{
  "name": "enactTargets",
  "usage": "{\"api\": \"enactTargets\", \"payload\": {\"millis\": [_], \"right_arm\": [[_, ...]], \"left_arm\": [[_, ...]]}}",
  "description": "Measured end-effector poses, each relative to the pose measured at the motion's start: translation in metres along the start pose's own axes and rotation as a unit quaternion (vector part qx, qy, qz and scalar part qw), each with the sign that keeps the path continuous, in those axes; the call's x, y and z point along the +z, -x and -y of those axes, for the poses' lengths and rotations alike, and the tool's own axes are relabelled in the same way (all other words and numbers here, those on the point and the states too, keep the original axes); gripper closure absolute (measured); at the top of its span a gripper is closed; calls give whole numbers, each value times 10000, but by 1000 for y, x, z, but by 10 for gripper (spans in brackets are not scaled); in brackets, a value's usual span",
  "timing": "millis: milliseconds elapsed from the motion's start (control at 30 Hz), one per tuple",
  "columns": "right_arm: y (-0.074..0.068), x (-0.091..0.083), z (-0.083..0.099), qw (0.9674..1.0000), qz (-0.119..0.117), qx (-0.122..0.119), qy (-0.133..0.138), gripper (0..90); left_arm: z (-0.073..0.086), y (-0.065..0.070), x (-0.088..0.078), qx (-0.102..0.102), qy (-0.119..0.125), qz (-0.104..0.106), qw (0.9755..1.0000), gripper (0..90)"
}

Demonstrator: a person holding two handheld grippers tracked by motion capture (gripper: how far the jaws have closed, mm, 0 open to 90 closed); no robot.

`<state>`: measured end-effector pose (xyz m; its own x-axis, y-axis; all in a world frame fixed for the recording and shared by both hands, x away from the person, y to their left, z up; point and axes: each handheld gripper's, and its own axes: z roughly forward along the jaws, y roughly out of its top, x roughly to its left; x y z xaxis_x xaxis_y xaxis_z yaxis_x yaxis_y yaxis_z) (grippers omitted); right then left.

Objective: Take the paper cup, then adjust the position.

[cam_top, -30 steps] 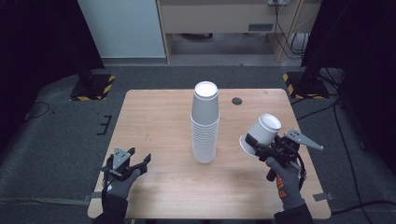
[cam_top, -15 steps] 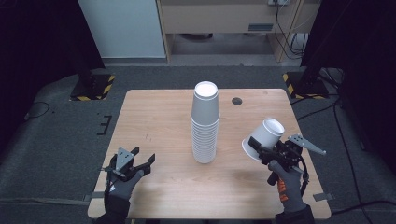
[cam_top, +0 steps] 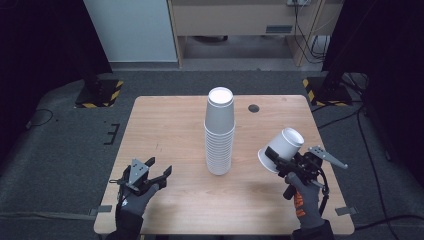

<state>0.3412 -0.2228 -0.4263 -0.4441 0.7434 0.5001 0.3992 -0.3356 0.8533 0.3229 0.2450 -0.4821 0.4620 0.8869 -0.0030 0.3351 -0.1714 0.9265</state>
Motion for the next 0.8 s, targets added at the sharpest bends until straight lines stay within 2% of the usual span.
{"api": "enactTargets", "payload": {"millis": [67, 133, 333, 800], "right_arm": [[0, 1, 2, 9998, -53, 182, -3, 148], [1, 2, 3, 9997, -78, 234, 10, 147], [0, 2, 3, 9996, -85, 257, 34, 147], [-3, 0, 5, 9992, -148, 370, 41, 147]], "left_arm": [[-1, 3, 1, 33, 15, 39, 10000, 271], [-2, 6, 2, 60, 11, 88, 9999, 272], [-6, 16, 5, 110, 70, 267, 9996, 276], [-14, 41, 10, 269, 226, 544, 9979, 276]]}}
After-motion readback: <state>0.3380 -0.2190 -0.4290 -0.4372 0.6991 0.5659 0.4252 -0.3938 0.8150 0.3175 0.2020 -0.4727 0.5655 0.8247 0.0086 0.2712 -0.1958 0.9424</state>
